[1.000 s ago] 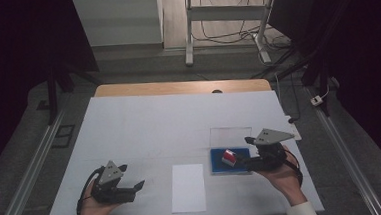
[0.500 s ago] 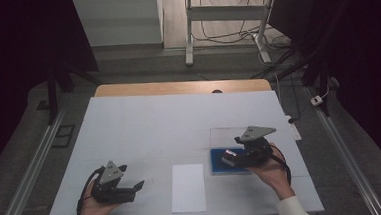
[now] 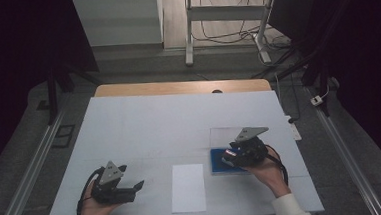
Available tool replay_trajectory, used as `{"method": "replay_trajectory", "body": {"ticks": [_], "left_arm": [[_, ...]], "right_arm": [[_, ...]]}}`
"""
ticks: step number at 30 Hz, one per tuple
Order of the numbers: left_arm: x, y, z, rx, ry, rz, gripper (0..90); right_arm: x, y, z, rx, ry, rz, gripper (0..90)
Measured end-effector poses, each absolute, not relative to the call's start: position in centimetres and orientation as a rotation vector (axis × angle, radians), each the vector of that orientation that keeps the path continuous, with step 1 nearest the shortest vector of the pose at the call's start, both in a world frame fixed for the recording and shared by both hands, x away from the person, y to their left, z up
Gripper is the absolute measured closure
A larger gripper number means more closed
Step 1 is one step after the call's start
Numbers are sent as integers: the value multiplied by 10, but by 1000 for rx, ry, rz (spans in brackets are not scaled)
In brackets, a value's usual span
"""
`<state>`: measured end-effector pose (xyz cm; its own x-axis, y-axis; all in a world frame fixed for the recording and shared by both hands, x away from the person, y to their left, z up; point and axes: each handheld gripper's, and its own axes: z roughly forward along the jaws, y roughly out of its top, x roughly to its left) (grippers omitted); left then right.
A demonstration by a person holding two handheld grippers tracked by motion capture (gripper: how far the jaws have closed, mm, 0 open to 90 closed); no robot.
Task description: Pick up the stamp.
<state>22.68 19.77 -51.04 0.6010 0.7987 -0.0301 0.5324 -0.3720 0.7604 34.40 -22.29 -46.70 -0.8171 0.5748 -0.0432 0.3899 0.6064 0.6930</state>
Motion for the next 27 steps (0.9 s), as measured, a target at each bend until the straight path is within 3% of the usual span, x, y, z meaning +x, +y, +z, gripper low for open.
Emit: {"method": "replay_trajectory", "body": {"ticks": [11,18,27], "left_arm": [[228,199,-511,2067,1055,448,195],[228,199,-511,2071,1054,450,195],[227,199,-510,2069,1054,453,196]], "right_arm": [[344,-221,-470,787,2590,971,554],[344,-222,-473,786,2598,952,667],[343,-222,-473,768,2596,960,697]]}}
